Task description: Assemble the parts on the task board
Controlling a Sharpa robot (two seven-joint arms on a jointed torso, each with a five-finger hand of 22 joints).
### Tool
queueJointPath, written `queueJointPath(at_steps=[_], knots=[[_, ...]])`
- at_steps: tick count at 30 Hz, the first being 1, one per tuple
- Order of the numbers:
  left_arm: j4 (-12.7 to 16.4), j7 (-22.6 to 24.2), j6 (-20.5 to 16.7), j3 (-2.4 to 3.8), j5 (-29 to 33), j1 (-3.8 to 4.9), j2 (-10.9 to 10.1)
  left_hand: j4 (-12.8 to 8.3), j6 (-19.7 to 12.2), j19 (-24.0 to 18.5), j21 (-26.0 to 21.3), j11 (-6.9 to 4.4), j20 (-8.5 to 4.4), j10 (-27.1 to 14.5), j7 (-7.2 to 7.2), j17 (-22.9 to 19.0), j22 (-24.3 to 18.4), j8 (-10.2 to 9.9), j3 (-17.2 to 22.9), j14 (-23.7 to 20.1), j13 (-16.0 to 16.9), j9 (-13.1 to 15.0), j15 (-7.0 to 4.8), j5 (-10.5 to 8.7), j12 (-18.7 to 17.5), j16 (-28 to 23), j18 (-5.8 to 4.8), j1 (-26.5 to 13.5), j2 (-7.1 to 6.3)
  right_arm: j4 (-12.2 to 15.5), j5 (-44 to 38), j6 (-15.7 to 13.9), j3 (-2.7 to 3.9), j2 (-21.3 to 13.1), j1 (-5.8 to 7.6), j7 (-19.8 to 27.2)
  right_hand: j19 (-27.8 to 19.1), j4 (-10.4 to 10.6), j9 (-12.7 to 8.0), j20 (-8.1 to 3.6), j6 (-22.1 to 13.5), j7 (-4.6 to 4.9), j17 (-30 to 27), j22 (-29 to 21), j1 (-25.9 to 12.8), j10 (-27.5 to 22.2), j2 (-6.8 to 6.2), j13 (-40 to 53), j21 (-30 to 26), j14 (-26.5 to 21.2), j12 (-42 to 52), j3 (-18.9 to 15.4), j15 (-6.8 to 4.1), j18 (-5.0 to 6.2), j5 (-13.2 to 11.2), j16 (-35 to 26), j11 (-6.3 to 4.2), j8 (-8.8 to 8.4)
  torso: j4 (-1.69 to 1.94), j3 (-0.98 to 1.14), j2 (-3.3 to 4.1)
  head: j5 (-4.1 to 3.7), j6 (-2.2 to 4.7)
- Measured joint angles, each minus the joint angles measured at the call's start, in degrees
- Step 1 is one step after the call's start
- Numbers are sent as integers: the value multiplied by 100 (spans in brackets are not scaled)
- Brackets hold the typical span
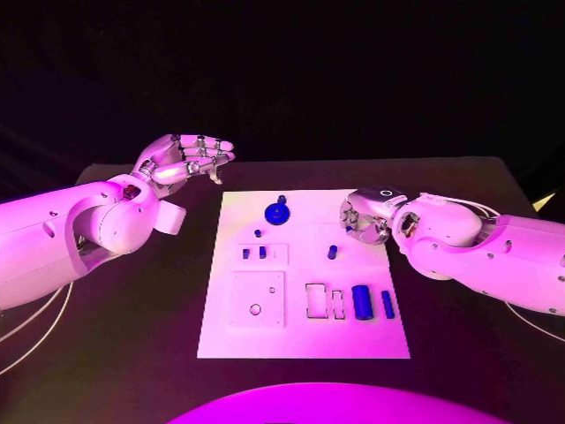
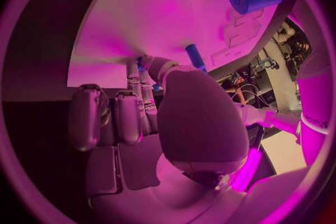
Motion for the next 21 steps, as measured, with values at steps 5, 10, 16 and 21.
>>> queueJointPath(at_steps=[5,10,16,21], knots=[[5,-5,0,0,-20,-1,1,-16,-16,0,0,9,0,-9,16,-4,-2,0,-16,0,0,-1,0,0,7,-11,0,0,0,26,-120,45,2,18,-5,-58,21,-153,68,-21,15,-3,-49,-1,-1,47,29,-5,33,10,-113,127,-31,0,133,-43,47,20,-1,-1,-2,-13,-12],[12,-10,0,1,-45,-1,1,-16,-23,0,-23,29,0,-29,22,-14,-7,0,-16,0,0,-7,0,0,22,-30,0,0,0,59,-249,80,2,27,-9,-123,21,-275,111,-21,73,-1,-100,-1,-39,97,67,-27,88,10,-206,215,-30,0,212,-58,97,19,-1,0,-2,-19,-13],[22,-20,-1,1,-70,-1,-2,-31,-43,0,-23,27,0,-71,43,-28,-15,0,-31,-20,-1,-16,20,0,21,-53,0,0,0,121,-382,63,-4,6,-22,-195,21,-327,132,-21,74,-1,-117,-1,-47,127,74,-59,117,11,-256,254,-30,1,212,-66,127,18,-4,0,-1,-36,-7],[27,-39,0,1,-92,-1,-5,-47,-134,-30,-77,61,30,-165,72,-55,-32,0,-47,-73,-14,-38,31,0,44,-117,-1,0,-1,182,-442,-30,-18,-45,-39,-225,21,-381,147,-21,74,-2,-122,-2,-70,127,96,-70,172,10,-314,307,-30,1,212,-66,127,17,-4,3,-1,-47,0]])
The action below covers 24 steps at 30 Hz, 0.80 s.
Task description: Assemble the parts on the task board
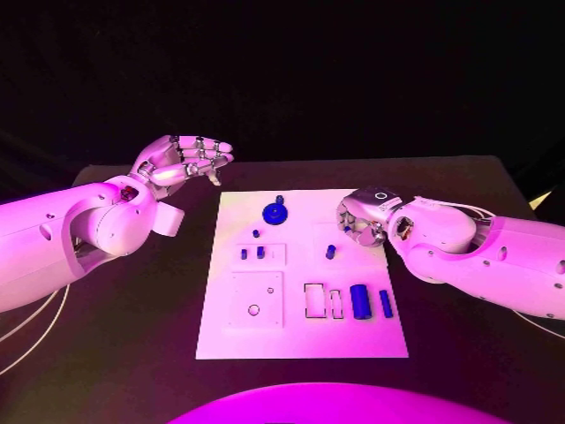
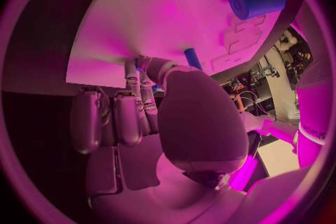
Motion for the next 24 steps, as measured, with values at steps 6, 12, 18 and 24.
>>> queueJointPath(at_steps=[6,12,18,24], knots=[[8,-28,4,-1,-27,0,-2,-17,-21,-22,-1,8,-20,-49,21,-12,-7,0,16,-21,0,-7,21,0,4,-22,0,-23,23,62,-3,-198,-17,-65,-17,-10,0,-10,7,0,4,-4,-5,-1,-7,21,7,19,43,0,-7,10,0,0,0,0,21,-3,0,-2,1,-21,14],[8,-53,7,-1,-45,0,-3,-33,-43,-42,-33,19,-1,-81,3,-21,-14,0,0,-21,-2,-14,21,0,4,-23,0,-23,23,131,33,-380,-9,-127,-1,-2,0,-47,12,0,43,-1,-5,-1,-8,21,6,19,43,-18,-15,46,-18,0,0,0,21,-22,0,-3,1,-31,40],[5,-72,10,-1,-54,0,-4,-33,-83,-41,-33,29,-1,-111,1,-27,-14,0,0,-41,-5,-18,41,0,26,-44,0,-23,23,259,111,-507,16,-238,53,11,0,-48,44,0,44,-2,-5,-1,-25,42,-10,19,73,-20,-17,47,-20,0,-4,0,42,-23,1,-6,0,-38,65],[4,-87,15,-1,-58,0,-4,-33,-83,-41,-33,42,-1,-124,1,-32,-21,0,0,-41,-5,-20,41,0,26,-44,0,-23,23,520,235,-663,29,-421,102,60,-1,-87,40,0,44,-2,4,-2,-63,42,0,19,161,1,-18,55,-41,0,-5,0,42,-24,-1,-8,-2,-40,69]])
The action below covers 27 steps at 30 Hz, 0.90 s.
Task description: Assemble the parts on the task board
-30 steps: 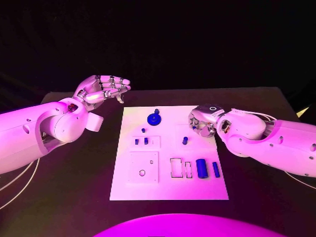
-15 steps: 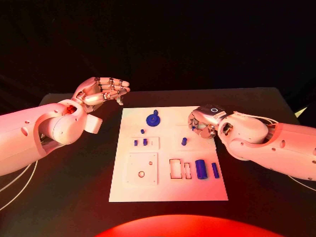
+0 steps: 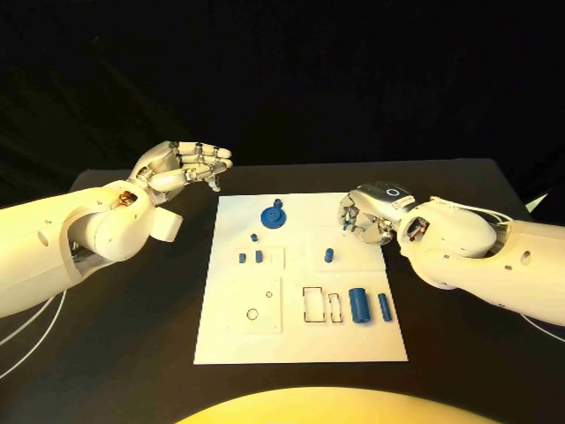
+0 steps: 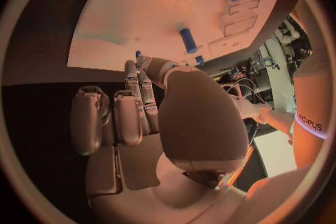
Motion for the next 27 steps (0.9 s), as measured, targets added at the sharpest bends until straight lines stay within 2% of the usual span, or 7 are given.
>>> queueJointPath(at_steps=[7,14,17,22,27], knots=[[0,-10,3,0,-4,0,1,0,0,0,0,-13,0,-28,0,-1,0,0,0,0,0,0,0,0,0,0,0,0,0,414,150,-170,5,-10,0,93,0,0,-2,0,0,0,2,0,-5,0,5,-1,15,0,-11,0,0,0,-10,0,0,0,-4,2,-1,51,-7],[8,-10,1,0,-6,0,12,-16,0,0,0,-13,0,-28,0,-1,0,0,-16,0,0,-6,0,0,0,0,0,0,0,743,246,-263,5,244,-53,186,0,0,5,0,-1,-1,2,4,-5,0,5,-7,15,0,-12,0,0,0,-21,0,0,-10,4,2,-2,158,-14],[8,-10,0,0,-6,0,28,-16,0,0,0,-13,0,-28,0,-1,0,0,-15,0,0,-6,0,0,0,0,0,0,0,816,268,-278,5,376,-91,221,0,-11,4,0,-1,-1,-4,4,-5,0,4,-10,15,0,-19,10,1,0,-22,0,0,-11,11,-1,-2,225,-31],[5,-9,0,0,-5,0,66,-15,0,0,0,-13,0,-28,0,-1,0,0,-15,0,1,-6,0,0,0,0,0,0,0,850,290,-282,-1,619,-172,273,0,-17,4,0,-1,-1,-7,4,-5,1,4,-16,15,0,-34,16,1,0,-32,0,0,-11,14,-4,-2,393,-90],[-2,-9,-1,0,-4,0,119,-15,-21,0,0,-12,0,-29,-21,-6,-4,0,-15,0,1,-6,0,0,19,0,0,0,0,783,307,-270,-29,847,-330,347,0,-17,10,0,-2,-2,-20,3,-28,20,-19,-15,15,1,-34,16,2,0,-40,0,-20,-11,14,-12,-2,506,-140]])
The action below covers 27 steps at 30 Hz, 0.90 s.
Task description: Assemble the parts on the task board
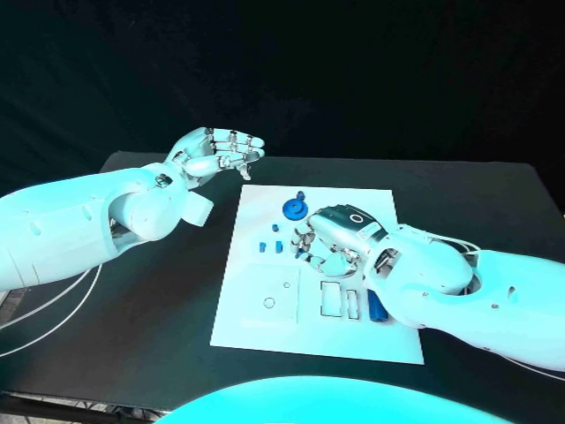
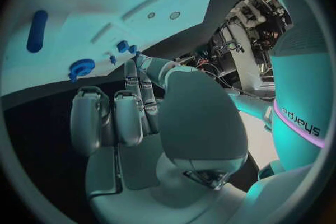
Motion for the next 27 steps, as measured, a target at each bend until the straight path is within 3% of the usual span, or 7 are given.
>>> queueJointPath(at_steps=[7,14,27], knots=[[-32,-1,0,-1,0,1,67,0,0,0,0,19,0,-19,0,0,0,0,0,0,0,0,0,0,0,0,0,0,0,-227,12,19,-34,268,-237,84,0,-16,0,0,-1,-1,0,-1,-7,0,-7,0,-23,0,-31,16,0,0,-4,0,0,-10,-6,7,2,186,-74],[-61,-6,1,-1,-1,2,93,0,0,0,0,19,0,-18,0,1,0,0,0,0,0,0,0,0,-1,-23,0,0,0,-340,15,41,-44,405,-351,139,0,-16,0,0,3,3,0,-1,-7,0,-7,0,-22,0,-44,16,0,0,-4,0,0,-16,-9,13,4,308,-135],[-70,-23,1,-1,-2,1,111,0,0,0,0,19,0,-18,0,1,0,0,0,0,0,1,0,0,-1,-23,0,0,0,-436,15,164,-72,465,-389,167,0,-30,6,0,13,13,0,-2,-7,32,-7,-11,-22,1,-55,30,1,0,-26,0,8,-32,-13,12,6,378,-205]])
